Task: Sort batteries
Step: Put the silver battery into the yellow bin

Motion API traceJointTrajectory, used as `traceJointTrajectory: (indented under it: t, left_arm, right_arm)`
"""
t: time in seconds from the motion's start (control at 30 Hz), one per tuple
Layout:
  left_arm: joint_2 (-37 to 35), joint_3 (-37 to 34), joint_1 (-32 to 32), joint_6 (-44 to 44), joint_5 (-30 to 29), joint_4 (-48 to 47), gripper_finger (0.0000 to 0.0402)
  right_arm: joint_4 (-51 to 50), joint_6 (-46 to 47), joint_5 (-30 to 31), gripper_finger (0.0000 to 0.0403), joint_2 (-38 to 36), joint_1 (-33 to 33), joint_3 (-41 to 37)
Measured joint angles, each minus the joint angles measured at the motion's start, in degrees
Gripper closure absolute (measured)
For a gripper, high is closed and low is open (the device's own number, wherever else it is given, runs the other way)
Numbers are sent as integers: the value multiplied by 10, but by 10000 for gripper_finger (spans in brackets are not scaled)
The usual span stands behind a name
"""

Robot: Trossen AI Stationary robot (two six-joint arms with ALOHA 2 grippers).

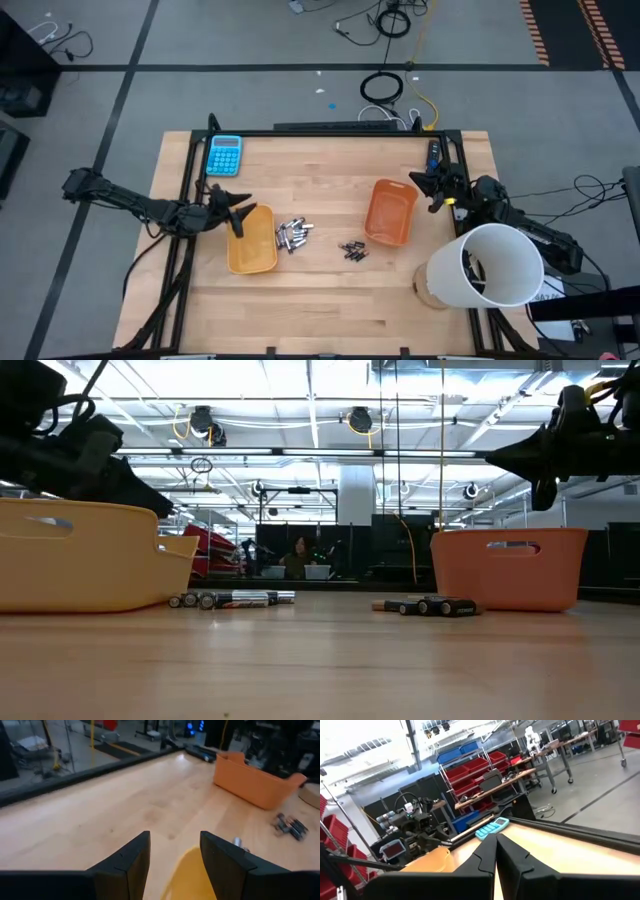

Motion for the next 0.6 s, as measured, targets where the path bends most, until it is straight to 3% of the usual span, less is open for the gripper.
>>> traceJointTrajectory:
  t: [0.13, 0.33, 0.4, 0.5, 0.6]
  left_arm:
    - [0, 0, 0, 10, -8, 17, 220]
    - [0, 1, 12, 25, -98, 59, 220]
    - [0, 8, 21, 19, -68, 48, 220]
    - [4, 51, 34, 38, 27, 25, 220]
    - [16, 112, 43, 40, 98, -49, 220]
  right_arm:
    - [0, 30, -6, 399, 0, 1, 0]
    - [-15, 40, -27, 399, 0, 0, 0]
    - [-15, 48, -32, 399, 0, 1, 0]
    - [-20, 52, -42, 399, 0, 1, 0]
    - [-20, 78, -33, 399, 0, 1, 0]
